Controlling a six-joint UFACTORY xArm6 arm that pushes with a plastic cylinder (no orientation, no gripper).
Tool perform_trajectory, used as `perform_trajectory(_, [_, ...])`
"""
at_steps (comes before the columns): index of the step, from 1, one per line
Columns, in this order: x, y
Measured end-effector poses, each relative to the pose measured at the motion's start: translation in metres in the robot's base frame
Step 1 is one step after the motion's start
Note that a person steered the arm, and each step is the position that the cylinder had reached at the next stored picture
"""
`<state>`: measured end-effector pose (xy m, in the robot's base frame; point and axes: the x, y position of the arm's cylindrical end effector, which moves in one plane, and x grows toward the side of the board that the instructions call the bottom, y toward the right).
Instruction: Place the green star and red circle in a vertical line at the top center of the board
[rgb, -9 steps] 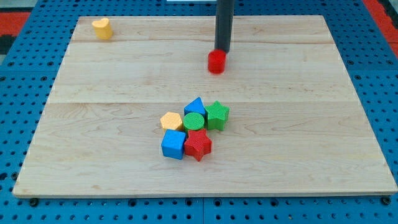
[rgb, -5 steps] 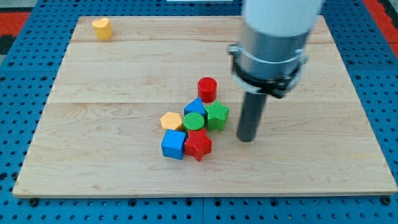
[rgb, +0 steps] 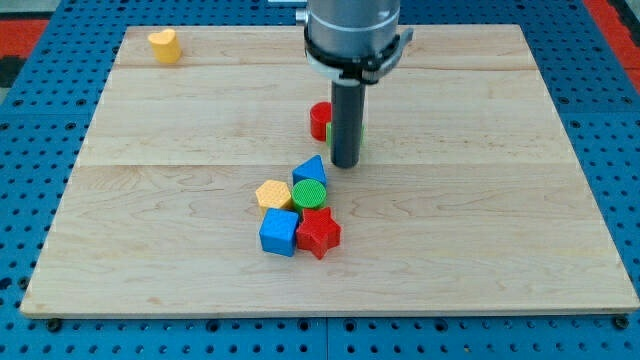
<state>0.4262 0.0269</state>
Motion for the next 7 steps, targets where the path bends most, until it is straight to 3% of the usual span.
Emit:
perform_trajectory(3, [-0.123,0.021])
perform_trajectory(4, [-0.094,0.044])
perform_trajectory(5, [-0.097,-0.002])
perform_trajectory(7, [-0.145,-0.011])
